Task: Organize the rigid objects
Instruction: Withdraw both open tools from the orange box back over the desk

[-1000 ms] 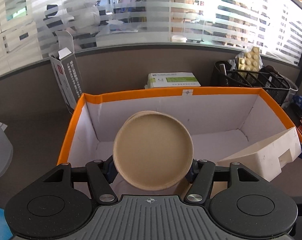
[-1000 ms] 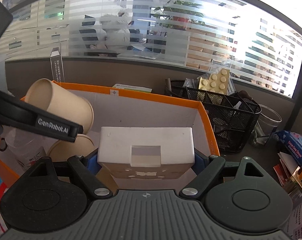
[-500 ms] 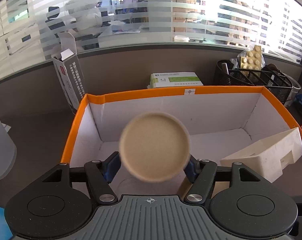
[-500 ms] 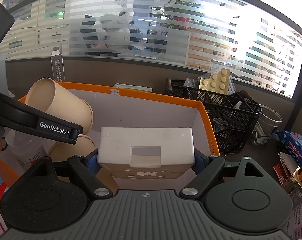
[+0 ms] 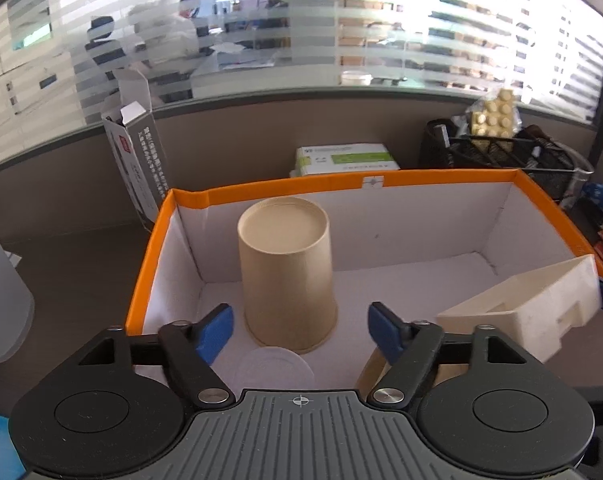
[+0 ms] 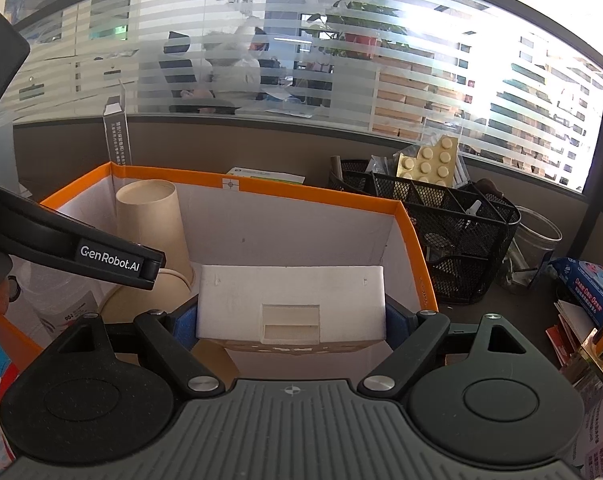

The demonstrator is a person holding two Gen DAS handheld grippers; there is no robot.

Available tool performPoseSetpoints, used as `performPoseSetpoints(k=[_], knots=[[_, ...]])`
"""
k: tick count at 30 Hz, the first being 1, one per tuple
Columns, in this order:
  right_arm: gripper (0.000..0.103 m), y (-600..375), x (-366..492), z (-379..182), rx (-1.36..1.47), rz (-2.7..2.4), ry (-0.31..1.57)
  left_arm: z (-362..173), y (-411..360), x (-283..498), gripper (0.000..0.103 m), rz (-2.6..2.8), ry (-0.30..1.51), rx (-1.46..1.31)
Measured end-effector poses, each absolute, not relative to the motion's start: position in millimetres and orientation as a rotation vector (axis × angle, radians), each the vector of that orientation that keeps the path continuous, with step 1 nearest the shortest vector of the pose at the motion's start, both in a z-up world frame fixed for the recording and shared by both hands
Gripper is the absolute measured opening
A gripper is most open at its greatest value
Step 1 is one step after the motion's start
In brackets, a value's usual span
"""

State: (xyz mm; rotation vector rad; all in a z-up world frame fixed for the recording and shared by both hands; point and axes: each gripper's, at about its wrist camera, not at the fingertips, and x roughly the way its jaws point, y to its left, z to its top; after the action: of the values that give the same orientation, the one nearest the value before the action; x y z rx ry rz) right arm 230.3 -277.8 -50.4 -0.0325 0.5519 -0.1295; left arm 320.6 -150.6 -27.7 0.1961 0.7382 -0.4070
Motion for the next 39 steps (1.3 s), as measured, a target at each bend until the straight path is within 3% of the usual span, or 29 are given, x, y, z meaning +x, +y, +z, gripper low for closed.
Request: performPoseSetpoints(k=[5, 16, 24, 32, 34, 39], knots=[[0.084, -271, 219, -42, -0.042, -0.12, 0.526, -2, -141, 295, 0.092, -0.403, 0.654, 0.226], [0.088, -255, 143, -16, -0.034, -0.132, 0.429, 45, -67, 223, 0.103, -0.392, 0.49, 0.193], [0.088, -246, 72, -8, -0.037, -0.155, 0.374, 20, -17, 186, 0.103, -0.382, 0.516, 0.123], [0.089, -226, 34, -52, -0.069, -0.151, 0.475, -15, 20, 166, 0.103, -0.364, 0.596, 0.094], [0.103, -226, 26, -60, -0.089, -0.185, 0.474, -23, 26, 160, 0.103, -0.36, 0.606, 0.099], [0.103, -238, 31, -67, -0.064, -0.236, 0.475, -37, 34, 152, 0.103, -0.377, 0.647, 0.08]])
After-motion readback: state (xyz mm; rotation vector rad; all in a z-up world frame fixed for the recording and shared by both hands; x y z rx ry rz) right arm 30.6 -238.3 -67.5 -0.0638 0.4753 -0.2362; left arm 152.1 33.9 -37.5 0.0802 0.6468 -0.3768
